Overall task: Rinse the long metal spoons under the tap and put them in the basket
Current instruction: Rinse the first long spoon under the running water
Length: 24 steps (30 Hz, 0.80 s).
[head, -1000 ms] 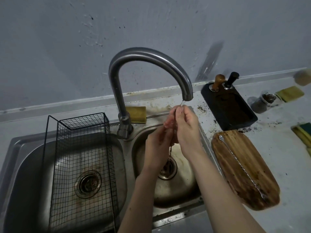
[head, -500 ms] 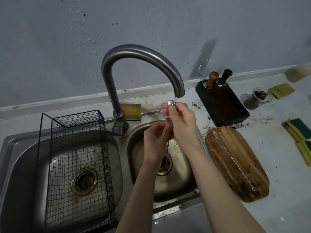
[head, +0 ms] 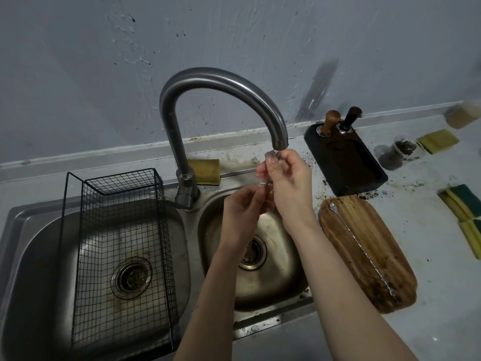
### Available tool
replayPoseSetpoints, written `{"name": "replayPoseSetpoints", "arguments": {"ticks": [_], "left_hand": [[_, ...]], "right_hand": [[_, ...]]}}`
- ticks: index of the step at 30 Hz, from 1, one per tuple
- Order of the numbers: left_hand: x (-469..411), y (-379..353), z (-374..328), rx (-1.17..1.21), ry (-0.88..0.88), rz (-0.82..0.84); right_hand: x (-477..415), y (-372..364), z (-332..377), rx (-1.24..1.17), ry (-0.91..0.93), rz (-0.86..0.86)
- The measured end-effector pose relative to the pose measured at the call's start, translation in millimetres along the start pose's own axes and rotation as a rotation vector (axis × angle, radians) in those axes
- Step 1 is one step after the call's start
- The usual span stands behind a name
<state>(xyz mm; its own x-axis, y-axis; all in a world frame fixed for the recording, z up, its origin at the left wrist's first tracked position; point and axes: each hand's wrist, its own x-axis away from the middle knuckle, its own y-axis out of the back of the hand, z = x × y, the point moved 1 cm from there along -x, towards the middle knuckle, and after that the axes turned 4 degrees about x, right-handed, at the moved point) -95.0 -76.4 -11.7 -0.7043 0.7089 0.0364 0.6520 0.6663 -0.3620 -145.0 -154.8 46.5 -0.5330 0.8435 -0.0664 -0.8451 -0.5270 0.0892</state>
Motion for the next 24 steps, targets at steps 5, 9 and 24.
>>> {"name": "replayPoseSetpoints", "arguments": {"ticks": [5, 9, 24], "left_hand": [[-2, 1, -7, 0.034, -0.022, -0.04], [-3, 2, -8, 0.044, -0.016, -0.044], [-4, -2, -6, -0.014, 0.011, 0.011]], "right_hand": [[2, -3, 1, 0.076, 0.027, 0.034], [1, -5, 5, 0.03, 0.025, 0.024], [-5, 5, 12, 0.042, 0.04, -0.045]]}}
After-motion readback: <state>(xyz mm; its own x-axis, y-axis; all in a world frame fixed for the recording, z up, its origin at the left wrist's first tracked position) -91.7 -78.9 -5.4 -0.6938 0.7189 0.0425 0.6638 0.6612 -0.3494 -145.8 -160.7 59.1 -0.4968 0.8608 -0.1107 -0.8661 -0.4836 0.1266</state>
